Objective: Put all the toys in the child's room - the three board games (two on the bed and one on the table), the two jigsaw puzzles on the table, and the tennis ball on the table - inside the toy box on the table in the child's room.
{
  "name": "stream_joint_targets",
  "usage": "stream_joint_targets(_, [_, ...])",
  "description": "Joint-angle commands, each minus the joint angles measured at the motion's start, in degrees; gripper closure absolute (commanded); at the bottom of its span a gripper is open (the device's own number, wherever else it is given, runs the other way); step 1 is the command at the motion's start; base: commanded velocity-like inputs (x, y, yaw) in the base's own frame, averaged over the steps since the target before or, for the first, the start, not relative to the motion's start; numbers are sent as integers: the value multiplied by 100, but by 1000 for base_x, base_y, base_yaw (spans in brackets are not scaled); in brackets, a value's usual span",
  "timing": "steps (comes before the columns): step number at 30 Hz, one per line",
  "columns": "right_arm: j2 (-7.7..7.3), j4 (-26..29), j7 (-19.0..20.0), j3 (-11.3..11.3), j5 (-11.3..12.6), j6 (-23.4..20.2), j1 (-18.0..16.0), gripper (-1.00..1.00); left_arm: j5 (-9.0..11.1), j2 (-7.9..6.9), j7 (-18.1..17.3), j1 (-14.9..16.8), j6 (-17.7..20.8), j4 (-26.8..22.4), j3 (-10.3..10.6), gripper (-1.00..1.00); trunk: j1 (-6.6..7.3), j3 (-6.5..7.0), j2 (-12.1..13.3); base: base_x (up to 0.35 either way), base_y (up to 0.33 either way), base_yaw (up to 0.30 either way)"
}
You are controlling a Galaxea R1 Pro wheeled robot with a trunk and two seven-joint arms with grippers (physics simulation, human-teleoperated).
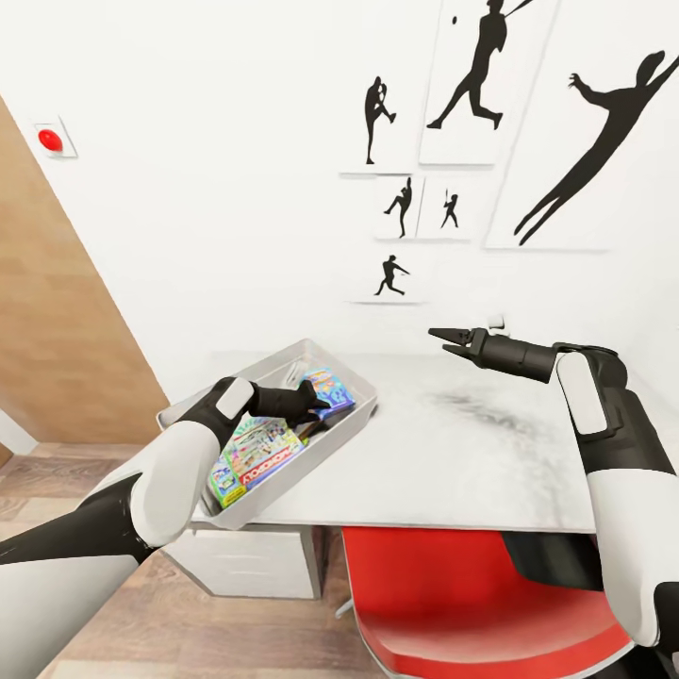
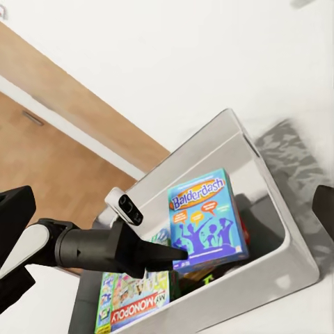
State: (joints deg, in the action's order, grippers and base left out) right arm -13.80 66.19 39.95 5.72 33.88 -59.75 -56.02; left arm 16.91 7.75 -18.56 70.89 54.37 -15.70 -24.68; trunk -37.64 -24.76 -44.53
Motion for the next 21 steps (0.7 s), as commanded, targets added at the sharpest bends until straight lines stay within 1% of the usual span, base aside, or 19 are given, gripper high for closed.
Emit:
stream_joint_targets(1, [1, -1, 39, 8, -31, -25, -5, -100, -30, 2, -16, 4, 29, -8, -35, 100, -1, -7, -5, 18, -14, -1])
stream_joint_targets(21, [1, -1, 39, 8, -31, -25, 1, -100, -30, -1, -25, 4, 21, -10, -36, 100, -1, -7, -5, 2, -2, 0])
